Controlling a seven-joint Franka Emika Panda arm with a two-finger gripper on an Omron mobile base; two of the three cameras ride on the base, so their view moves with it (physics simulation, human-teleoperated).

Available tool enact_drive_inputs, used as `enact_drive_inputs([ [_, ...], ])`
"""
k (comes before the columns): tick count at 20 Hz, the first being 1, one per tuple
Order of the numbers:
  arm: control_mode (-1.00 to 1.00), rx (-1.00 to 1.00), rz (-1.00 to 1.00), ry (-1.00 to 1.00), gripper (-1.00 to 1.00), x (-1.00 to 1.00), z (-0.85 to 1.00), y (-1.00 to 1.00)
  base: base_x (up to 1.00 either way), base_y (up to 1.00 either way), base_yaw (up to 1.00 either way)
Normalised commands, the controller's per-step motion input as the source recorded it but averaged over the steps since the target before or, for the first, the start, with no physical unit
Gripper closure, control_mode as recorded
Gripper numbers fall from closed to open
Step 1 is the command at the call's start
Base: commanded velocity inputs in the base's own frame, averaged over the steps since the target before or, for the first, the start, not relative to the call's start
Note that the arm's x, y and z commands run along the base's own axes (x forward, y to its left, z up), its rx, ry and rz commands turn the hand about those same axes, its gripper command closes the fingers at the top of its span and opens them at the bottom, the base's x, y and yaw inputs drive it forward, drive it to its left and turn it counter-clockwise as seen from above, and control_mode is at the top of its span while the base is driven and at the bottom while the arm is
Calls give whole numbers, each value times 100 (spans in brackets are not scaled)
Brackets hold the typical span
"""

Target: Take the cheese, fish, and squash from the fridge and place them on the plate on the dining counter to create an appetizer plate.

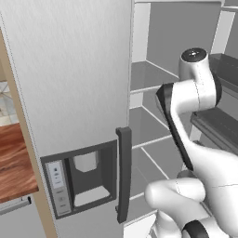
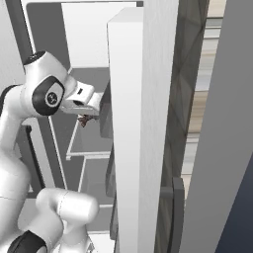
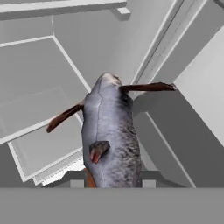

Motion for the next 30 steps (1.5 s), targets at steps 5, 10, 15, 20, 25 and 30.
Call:
enact_drive_inputs([
  [5, -100, 0, 0, 0, 100, -100, 19, 0, 0, 0, 0],
  [10, -100, 0, 2, -5, 100, -100, 22, 0, 0, 0, 0],
  [15, 100, 0, 4, -6, 100, -80, 16, 0, -20, 0, 1],
  [20, 100, 0, 0, 0, 100, 0, 0, 0, -100, 0, 9],
  [25, 100, 0, 0, 0, 100, 0, 0, 0, -100, 0, 14],
  [30, 100, 0, 0, 0, 100, 0, 0, 0, -100, 10, 14],
])
